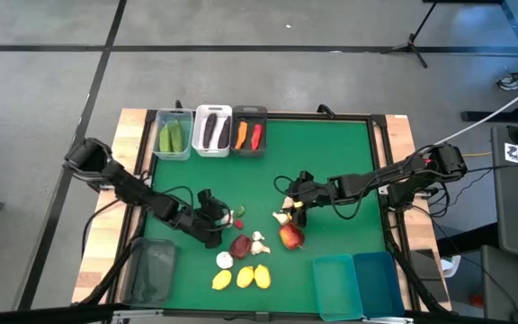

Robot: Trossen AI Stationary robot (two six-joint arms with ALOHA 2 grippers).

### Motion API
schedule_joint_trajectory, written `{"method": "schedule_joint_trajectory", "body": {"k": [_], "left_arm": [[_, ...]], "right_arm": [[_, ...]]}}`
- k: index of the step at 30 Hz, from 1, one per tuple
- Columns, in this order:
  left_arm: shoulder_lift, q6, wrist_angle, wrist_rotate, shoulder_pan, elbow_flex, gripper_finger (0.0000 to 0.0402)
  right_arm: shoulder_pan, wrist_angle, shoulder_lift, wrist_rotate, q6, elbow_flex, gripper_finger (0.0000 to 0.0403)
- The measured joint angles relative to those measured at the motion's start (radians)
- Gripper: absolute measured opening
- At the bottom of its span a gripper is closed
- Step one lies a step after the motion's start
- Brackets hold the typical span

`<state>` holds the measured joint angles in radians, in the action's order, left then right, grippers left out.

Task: Sort produce into baskets
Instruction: Put the white garlic into the bottom black bin

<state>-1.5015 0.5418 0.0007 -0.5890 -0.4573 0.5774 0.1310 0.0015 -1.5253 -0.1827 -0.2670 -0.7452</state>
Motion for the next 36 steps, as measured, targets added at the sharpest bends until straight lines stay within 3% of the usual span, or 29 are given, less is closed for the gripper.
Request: {"method": "schedule_joint_trajectory", "body": {"k": [11, 27, 36], "left_arm": [[-0.001, 0.212, -0.042, -0.043, 0.0, 0.0, 0.0265], [-0.125, 0.334, -0.035, -0.084, 0.002, 0.0, 0.0265], [-0.127, 0.384, -0.041, -0.19, 0.007, 0.0, 0.0265]], "right_arm": [[0.0, -0.003, 0.0, -0.006, -0.001, 0.0, 0.0317], [0.0, -0.003, 0.0, -0.016, 0.002, 0.0, 0.0317], [0.0, -0.003, 0.0, -0.017, 0.002, 0.0, 0.0317]]}}
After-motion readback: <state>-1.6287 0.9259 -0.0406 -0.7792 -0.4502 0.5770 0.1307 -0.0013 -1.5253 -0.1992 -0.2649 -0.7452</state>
